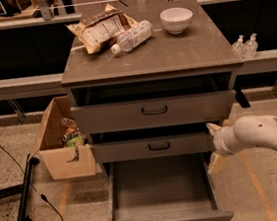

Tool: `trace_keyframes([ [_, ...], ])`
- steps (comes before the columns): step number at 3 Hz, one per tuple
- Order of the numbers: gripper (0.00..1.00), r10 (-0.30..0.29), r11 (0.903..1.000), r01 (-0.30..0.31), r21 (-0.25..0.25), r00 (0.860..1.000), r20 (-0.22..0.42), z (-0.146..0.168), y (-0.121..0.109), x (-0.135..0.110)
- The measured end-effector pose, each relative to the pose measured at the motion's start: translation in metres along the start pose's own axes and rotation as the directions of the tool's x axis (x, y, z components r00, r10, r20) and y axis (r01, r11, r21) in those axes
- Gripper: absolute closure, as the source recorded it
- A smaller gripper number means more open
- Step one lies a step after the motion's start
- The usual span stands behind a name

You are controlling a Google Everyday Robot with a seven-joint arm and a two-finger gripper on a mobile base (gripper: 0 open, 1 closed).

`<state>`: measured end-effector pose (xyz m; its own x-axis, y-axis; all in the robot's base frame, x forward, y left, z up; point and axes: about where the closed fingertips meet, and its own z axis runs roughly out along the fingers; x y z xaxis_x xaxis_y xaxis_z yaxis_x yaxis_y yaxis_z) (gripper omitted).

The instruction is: Open middle drawer

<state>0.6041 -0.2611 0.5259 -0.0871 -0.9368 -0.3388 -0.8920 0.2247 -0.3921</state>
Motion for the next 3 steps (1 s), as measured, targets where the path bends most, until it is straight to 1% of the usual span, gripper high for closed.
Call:
trace_keyframes([
  [1, 0.0, -0.008, 0.9989, 0.009, -0.047, 1.0, 0.017, 0.028, 0.001, 0.012],
  [2, 0.0, -0.024, 0.9957, 0.026, -0.089, 0.999, 0.029, 0.056, 0.0, 0.017],
  [3, 0.0, -0.029, 0.994, 0.033, -0.104, 0.999, 0.041, 0.077, -0.007, 0.02],
])
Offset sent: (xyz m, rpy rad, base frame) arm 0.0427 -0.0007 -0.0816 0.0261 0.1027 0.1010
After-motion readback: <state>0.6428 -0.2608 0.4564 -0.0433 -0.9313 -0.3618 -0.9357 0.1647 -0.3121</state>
